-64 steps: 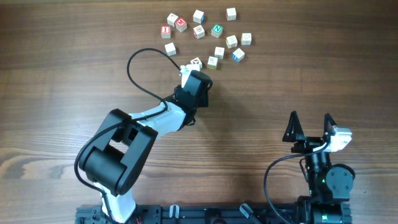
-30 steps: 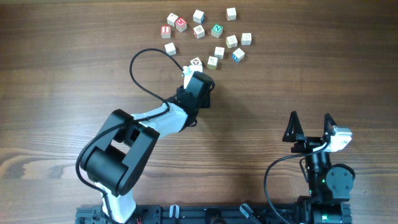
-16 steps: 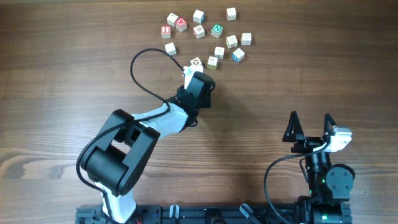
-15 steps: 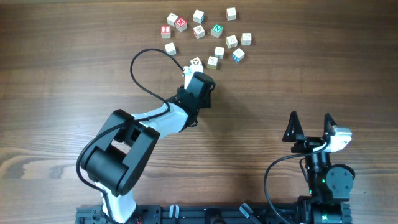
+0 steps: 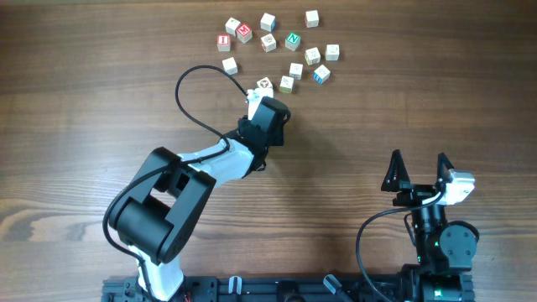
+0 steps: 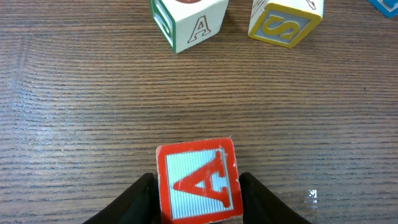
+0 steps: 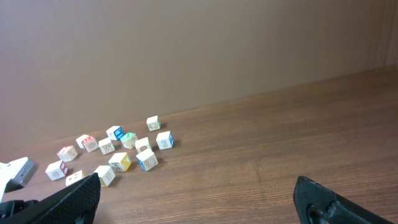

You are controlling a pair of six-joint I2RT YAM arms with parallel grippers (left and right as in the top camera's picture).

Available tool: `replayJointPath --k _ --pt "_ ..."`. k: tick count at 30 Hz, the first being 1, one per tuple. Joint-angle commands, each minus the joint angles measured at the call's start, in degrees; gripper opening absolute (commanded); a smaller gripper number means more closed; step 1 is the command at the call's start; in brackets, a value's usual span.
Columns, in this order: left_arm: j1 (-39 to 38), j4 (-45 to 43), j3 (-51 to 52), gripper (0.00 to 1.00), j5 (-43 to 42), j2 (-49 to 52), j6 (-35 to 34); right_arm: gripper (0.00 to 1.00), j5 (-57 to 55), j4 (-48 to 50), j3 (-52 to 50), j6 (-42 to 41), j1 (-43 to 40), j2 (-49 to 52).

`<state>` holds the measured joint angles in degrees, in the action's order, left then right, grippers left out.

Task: Form a horizontal line
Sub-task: 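Lower the red A block onto the open table area, then open the left gripper and lift away from the A block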

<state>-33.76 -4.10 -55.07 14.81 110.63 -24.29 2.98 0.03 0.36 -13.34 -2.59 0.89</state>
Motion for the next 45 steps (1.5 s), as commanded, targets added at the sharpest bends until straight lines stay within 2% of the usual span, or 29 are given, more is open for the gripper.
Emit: replayJointPath --k 1,8,14,18,33,41,45 --pt "-0.26 0.02 0.52 0.43 1.38 0.92 -0.13 1.00 0.76 0.11 -0.07 0.76 -0.39 -0.46" --pt "-0.26 0.02 0.52 0.37 1.38 0.92 -0.13 1.00 0.76 0.11 -0.07 0.74 -0.39 -0.46" --pt "-0.26 0.04 0.52 0.37 1.38 0.92 -0.13 1.00 0.76 0.09 -0.07 0.76 -0.39 -0.46" --pt "-0.26 0.46 0.52 0.44 1.81 0.92 -0.13 1.00 0.76 0.09 -0.07 0.76 -0.39 -0.46" --pt "-0.26 1.07 0.52 0.49 2.86 0.92 -0.13 1.00 0.76 0.09 -0.07 0.76 -0.39 -0.46" --pt "-0.26 1.86 0.52 0.58 2.80 0.70 -0.31 1.00 0.76 0.09 -0.07 0.74 -0.39 -0.46" --pt "-0.26 5.11 0.52 0.62 1.18 -1.27 -2.05 1.00 0.76 0.09 -0.07 0.76 -0.39 -0.46"
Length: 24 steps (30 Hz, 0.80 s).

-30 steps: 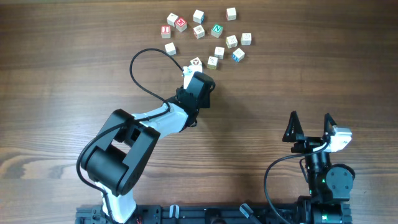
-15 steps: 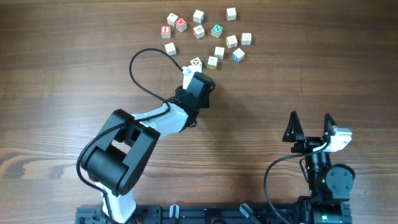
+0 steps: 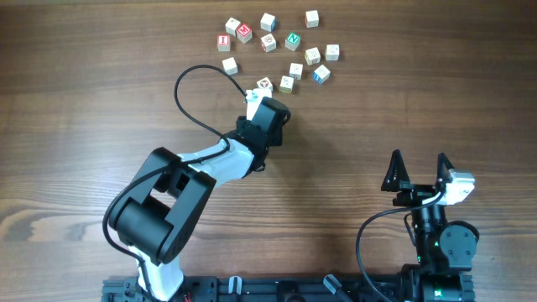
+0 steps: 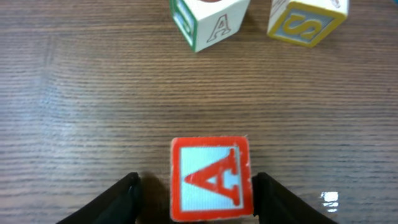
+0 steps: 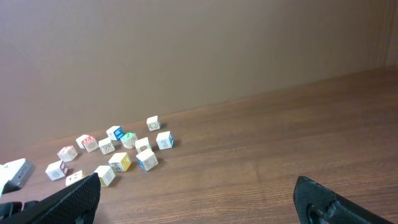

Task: Form a horizontal line
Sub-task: 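Open the left gripper and lift away from the A block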

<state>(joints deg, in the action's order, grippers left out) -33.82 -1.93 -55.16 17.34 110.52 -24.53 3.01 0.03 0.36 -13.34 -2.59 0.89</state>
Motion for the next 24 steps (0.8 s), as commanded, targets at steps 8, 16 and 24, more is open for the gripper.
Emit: replayJointPath --k 8,16,24 --pt "-0.22 12.46 0.61 1.00 -4.96 -7.02 -1.84 1.00 0.74 0.11 -0.07 0.72 -0.39 -0.46" --pt "-0.20 21.73 0.61 1.00 -5.99 -18.08 -3.15 1.00 0.74 0.09 -0.07 0.74 -0.39 -0.46" --pt "-0.20 26.23 0.61 1.00 -5.95 -29.14 -3.08 1.00 0.74 0.11 -0.07 0.76 -0.39 -0.46"
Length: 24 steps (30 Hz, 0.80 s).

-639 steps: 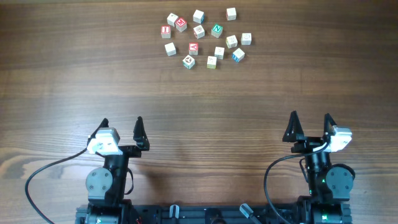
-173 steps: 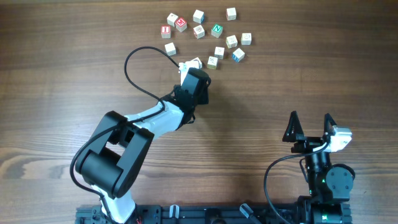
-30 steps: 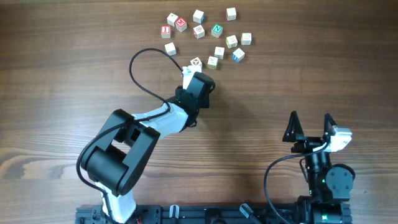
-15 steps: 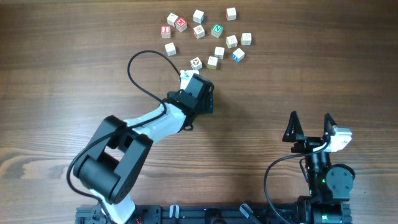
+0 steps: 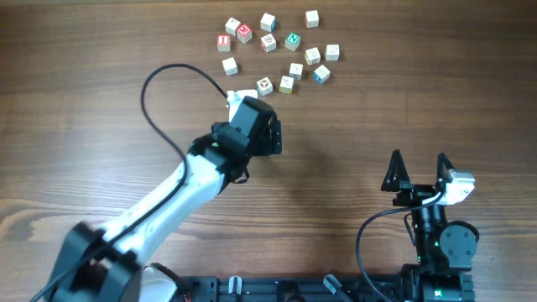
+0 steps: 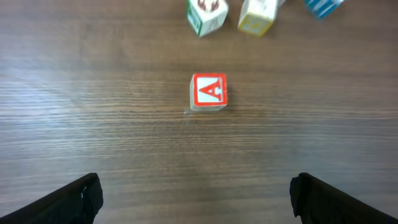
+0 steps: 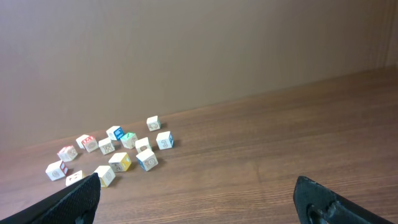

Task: Form a horizontal line
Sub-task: 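Open the left gripper and lift away from the A block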

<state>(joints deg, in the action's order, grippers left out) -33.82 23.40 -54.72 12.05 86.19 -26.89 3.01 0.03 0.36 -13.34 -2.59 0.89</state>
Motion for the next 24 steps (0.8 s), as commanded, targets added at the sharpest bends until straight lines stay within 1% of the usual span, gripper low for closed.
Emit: replayJointPath --k 1,6,13,14,16,18,19,21,22,24 --pt "-0.20 1.07 0.17 1.00 -0.66 -5.66 -0.63 1.00 0.74 0.09 -0.07 0.74 -0.39 -0.46" --pt "-0.13 1.36 0.17 1.00 1.36 -9.31 -0.39 1.00 0.74 0.09 -0.07 0.74 -0.39 -0.46" --pt "-0.02 2.71 0.17 1.00 1.55 -11.15 -0.33 1.00 0.74 0.09 -0.07 0.74 -0.39 -0.46" --pt "-0.04 2.89 0.17 1.00 1.53 -11.15 -0.33 1.00 -0.02 0.33 -0.07 1.66 -0.39 -0.46" --pt "-0.02 3.17 0.17 1.00 1.70 -11.15 -0.33 1.00 -5.03 2.99 -0.07 4.28 -0.39 -0.46" --pt "-0.04 3.50 0.17 1.00 2.27 -11.15 -0.31 1.00 -5.51 5.73 -0.07 4.17 -0.39 -0.46" --pt "-0.04 4.31 0.17 1.00 3.34 -11.15 -0.35 1.00 -5.49 3.41 -0.07 4.07 -0.37 -0.46" --pt "-0.04 4.22 0.17 1.00 3.45 -11.15 -0.35 1.00 -3.98 2.99 -0.07 0.17 -0.39 -0.46" --pt "-0.04 4.09 0.17 1.00 3.45 -11.15 -0.35 1.00 -1.73 3.74 -0.07 -3.67 -0.39 -0.46" --pt "-0.04 4.07 0.17 1.00 3.45 -11.15 -0.33 1.00 4.44 7.37 -0.07 -6.25 -0.39 -0.46"
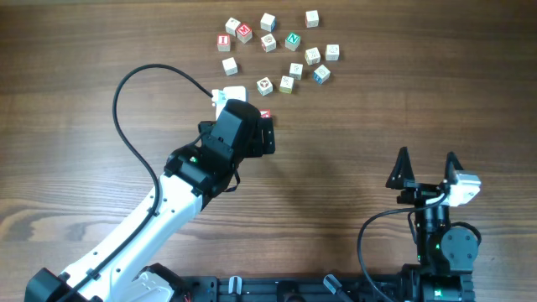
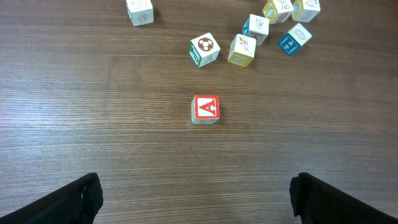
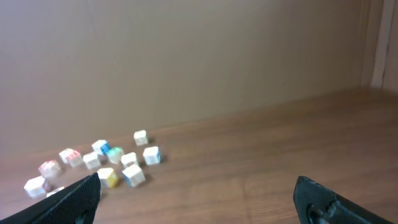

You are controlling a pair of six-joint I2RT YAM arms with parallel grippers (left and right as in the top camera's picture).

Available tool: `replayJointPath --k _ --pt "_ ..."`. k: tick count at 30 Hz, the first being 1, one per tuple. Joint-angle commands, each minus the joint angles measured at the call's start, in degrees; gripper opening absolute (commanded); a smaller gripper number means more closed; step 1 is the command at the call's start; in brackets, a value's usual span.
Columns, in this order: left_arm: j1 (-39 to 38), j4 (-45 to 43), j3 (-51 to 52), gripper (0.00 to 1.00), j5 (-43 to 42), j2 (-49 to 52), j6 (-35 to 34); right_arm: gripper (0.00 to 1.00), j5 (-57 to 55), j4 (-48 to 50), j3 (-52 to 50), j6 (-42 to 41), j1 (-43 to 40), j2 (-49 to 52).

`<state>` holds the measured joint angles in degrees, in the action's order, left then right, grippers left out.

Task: Form a horizontal line
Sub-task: 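Open the left gripper and lift away from the A block, then raise the right arm and reach toward the block cluster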

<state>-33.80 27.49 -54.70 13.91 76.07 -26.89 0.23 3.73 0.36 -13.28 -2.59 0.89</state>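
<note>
The red A block (image 2: 205,109) lies alone on the wooden table, just below the loose cluster of letter blocks (image 1: 277,46). In the overhead view the red A block (image 1: 265,114) peeks out beside my left gripper (image 1: 262,139). My left gripper (image 2: 196,202) hangs well above and short of it, open wide, nothing between its fingers. Far off at the table's near right, my right gripper (image 1: 426,172) points upward, open and empty. Seen from its own wrist, the right gripper (image 3: 196,205) faces the distant blocks.
A football-picture block (image 2: 204,50) and a yellow-edged block (image 2: 241,50) sit closest to the red A block, with blue-edged blocks (image 2: 291,38) behind them. The left arm's black cable (image 1: 138,92) loops over the table's left half.
My left gripper has drawn farther back and up from the red A block, which now looks smaller, with more blocks in view. The right wrist view has shifted slightly and blurred.
First my left gripper was shut on the red A block, set on the table below the cluster. Then its fingers stood apart from the block. After that it was pulled away wide open, and now it is farther still, the block left alone.
</note>
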Motion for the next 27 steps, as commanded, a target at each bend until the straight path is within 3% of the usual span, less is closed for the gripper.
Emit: replayJointPath --k 1,5,9,17,21,27 --pt "-0.07 0.04 0.15 1.00 1.60 -1.03 -0.33 1.00 11.08 6.23 -0.04 -6.38 -0.39 -0.42" --pt "-0.07 0.22 0.15 1.00 1.62 -1.03 -0.33 1.00 15.67 8.59 2.56 -8.28 -0.39 2.82" --pt "-0.07 0.17 0.15 1.00 2.19 -1.03 -0.33 1.00 19.69 8.44 8.57 -7.50 -0.39 12.28" --pt "-0.07 0.04 0.15 1.00 2.25 -1.03 -0.33 1.00 35.50 2.38 30.71 -6.25 -0.37 48.43" --pt "-0.07 0.68 0.15 1.00 2.62 -1.03 -0.31 1.00 44.94 1.77 36.09 -6.78 -0.37 61.11" --pt "-0.07 2.21 0.15 1.00 6.16 -1.03 -0.35 1.00 48.13 2.27 37.55 -18.97 -0.39 73.55"
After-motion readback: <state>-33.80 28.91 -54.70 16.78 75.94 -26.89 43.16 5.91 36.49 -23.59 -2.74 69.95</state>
